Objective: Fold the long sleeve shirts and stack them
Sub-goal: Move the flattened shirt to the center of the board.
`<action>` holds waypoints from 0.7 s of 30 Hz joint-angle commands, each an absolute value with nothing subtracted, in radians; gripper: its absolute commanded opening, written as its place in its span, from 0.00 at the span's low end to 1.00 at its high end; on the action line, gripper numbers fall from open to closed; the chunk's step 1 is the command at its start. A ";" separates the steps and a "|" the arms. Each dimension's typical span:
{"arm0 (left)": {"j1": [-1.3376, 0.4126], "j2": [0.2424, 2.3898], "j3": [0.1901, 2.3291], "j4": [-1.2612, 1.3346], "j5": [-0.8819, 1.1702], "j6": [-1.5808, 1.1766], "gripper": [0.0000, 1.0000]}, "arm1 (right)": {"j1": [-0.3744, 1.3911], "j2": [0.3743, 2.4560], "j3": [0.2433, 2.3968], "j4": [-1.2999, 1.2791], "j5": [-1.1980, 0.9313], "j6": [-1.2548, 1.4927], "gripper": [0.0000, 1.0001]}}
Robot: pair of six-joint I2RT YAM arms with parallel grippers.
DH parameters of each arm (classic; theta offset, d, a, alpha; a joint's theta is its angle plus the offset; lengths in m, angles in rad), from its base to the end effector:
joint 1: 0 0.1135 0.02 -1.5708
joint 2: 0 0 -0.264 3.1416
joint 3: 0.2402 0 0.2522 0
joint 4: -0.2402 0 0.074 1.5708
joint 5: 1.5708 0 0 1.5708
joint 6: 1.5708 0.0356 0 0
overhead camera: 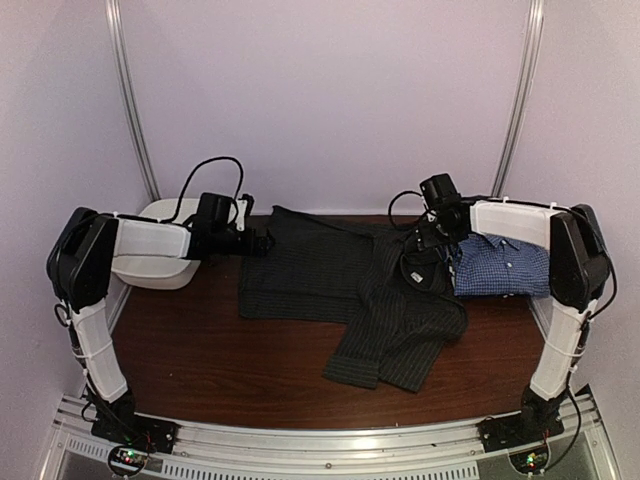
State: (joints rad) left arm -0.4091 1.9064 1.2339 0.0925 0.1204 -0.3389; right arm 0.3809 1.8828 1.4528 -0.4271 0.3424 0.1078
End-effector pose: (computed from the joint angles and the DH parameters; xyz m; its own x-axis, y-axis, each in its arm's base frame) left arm 0.3904 -0.1739 0.1972 -0.6361 -0.0839 -0.7670 0.2922 0.8938 -0.3402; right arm 0.3935 0.1447 0.2359 -0.7134 -0.1765 -0.6781 -0.0698 0.9808 -0.1819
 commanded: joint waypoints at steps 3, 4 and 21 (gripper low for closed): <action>-0.528 1.940 1.136 0.212 0.240 -0.352 0.94 | 0.468 1.747 1.235 -0.327 0.075 0.188 0.81; -0.534 1.941 1.125 0.213 0.241 -0.353 0.94 | 0.478 1.732 1.201 -0.316 0.050 0.201 0.80; -0.540 1.907 0.881 0.188 0.216 -0.389 0.72 | 0.489 1.679 0.794 -0.078 -0.201 0.340 0.77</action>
State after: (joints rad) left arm -0.5423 1.9350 0.9699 0.2260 0.2226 -0.3676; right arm 0.4923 1.7039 0.8665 -0.1596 -0.1478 0.2939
